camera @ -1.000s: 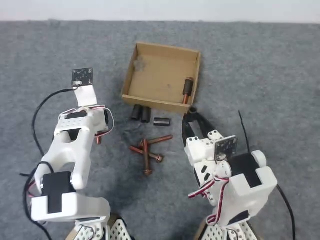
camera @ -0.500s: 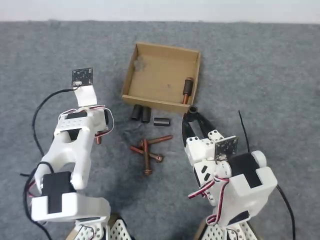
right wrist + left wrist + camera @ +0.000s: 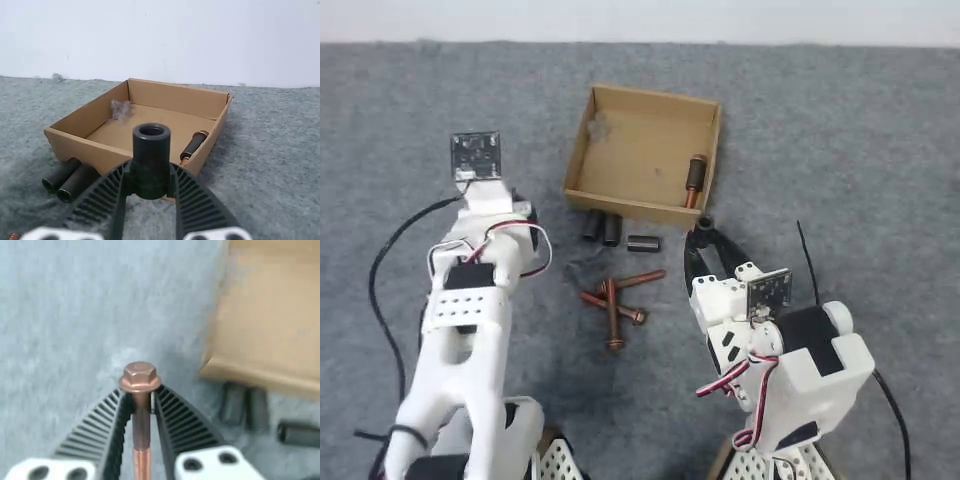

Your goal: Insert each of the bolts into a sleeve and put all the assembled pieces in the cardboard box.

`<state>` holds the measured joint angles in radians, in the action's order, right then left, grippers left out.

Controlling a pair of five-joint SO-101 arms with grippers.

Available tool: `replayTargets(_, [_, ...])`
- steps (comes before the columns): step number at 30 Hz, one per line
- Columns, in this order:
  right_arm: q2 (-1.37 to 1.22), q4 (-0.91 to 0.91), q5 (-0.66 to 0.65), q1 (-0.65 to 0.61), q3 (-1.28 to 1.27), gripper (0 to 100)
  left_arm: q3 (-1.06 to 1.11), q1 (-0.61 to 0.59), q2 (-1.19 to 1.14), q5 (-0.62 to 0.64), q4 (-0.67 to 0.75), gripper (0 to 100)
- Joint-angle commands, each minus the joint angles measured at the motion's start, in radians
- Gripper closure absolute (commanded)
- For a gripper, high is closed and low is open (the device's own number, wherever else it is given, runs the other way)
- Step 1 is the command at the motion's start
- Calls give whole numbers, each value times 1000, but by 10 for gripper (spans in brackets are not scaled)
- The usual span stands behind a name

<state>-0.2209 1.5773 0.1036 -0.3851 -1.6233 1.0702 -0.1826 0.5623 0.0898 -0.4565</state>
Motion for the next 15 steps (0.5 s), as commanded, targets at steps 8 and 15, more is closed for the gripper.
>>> replayTargets(8, [47, -4, -25, -4, -14, 991, -18, 87, 92, 0, 413, 989])
replayTargets(15, [47, -4, -25, -21, -20, 991, -16, 158, 92, 8, 595, 989])
